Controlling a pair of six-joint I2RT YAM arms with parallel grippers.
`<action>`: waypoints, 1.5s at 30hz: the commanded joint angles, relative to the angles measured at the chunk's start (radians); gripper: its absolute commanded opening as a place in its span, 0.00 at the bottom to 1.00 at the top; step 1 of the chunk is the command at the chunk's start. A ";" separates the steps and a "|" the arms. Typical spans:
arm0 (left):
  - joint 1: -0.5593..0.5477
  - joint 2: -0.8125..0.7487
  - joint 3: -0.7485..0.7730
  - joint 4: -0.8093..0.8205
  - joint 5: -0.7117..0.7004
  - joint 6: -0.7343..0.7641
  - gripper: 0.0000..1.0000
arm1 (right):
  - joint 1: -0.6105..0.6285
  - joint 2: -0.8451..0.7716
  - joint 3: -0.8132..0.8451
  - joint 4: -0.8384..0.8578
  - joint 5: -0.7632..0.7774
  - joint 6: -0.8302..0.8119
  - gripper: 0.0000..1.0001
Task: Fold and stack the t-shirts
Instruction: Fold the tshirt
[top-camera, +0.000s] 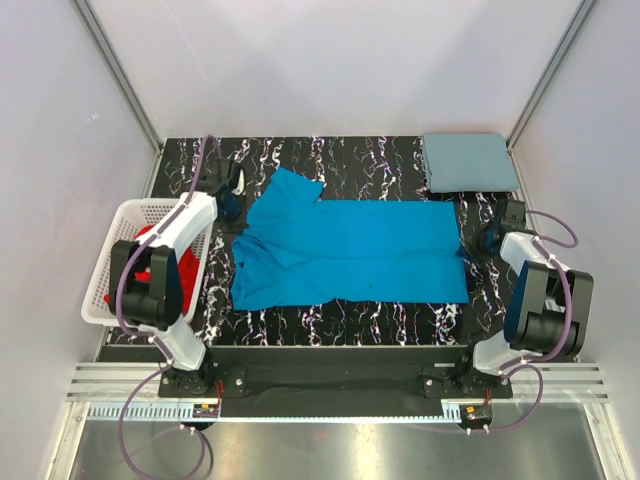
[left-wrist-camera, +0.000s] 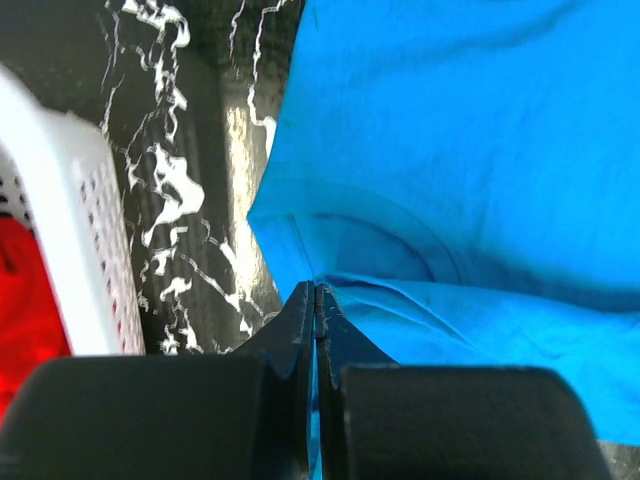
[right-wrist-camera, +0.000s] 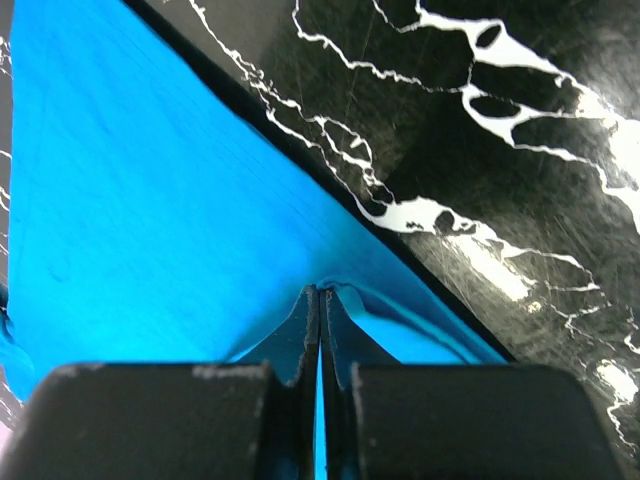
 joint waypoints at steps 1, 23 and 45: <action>0.000 0.054 0.081 0.019 -0.003 0.011 0.00 | -0.003 0.018 0.046 0.023 -0.006 -0.007 0.01; -0.059 -0.093 0.132 0.120 0.240 -0.104 0.46 | 0.074 0.010 -0.055 -0.060 -0.055 0.138 0.27; -0.316 -0.579 -0.569 0.295 0.379 -0.235 0.50 | -0.252 -0.129 0.021 -0.247 0.135 -0.056 0.30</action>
